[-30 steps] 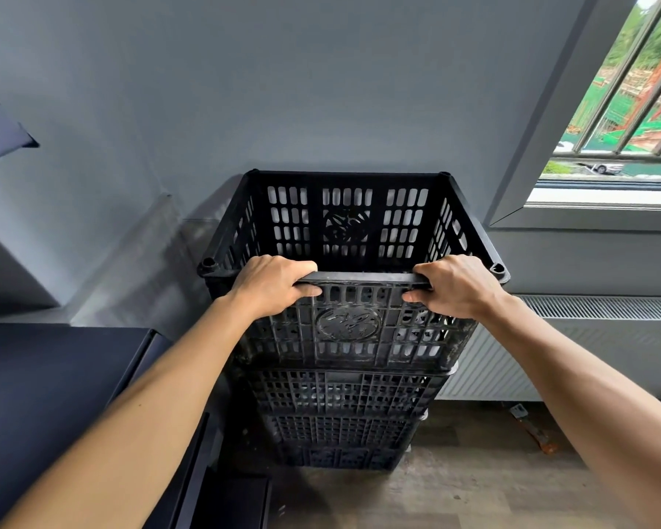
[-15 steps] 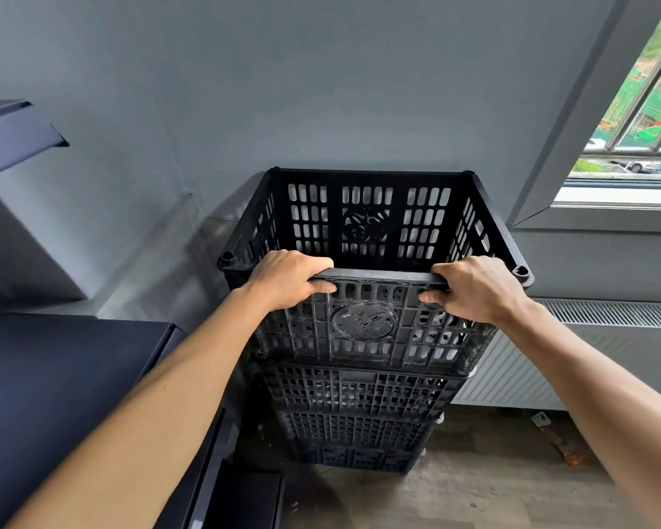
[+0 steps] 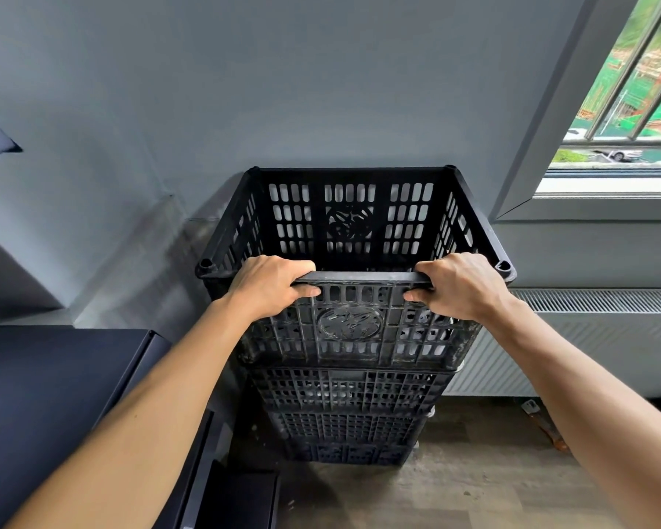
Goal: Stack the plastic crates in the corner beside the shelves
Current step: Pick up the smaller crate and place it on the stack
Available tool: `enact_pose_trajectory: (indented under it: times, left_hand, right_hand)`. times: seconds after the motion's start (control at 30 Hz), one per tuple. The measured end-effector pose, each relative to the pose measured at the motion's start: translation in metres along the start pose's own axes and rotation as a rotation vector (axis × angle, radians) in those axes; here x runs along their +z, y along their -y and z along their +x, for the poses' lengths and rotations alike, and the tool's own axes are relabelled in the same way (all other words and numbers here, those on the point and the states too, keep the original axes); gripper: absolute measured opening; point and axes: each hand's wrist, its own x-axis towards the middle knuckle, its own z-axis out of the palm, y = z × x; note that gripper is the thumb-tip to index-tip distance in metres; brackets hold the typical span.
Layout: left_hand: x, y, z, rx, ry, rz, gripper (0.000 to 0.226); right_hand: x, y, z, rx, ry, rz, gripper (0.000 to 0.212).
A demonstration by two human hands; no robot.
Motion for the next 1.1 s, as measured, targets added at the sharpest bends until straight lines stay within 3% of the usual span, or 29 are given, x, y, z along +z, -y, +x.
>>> enact_pose_trajectory:
  times: [1.1]
  left_hand:
    - [-0.001,-0.001,0.001,-0.008,0.000,0.016,0.028]
  right_hand:
    - [0.009,-0.004,0.005,-0.014,-0.017,-0.016,0.040]
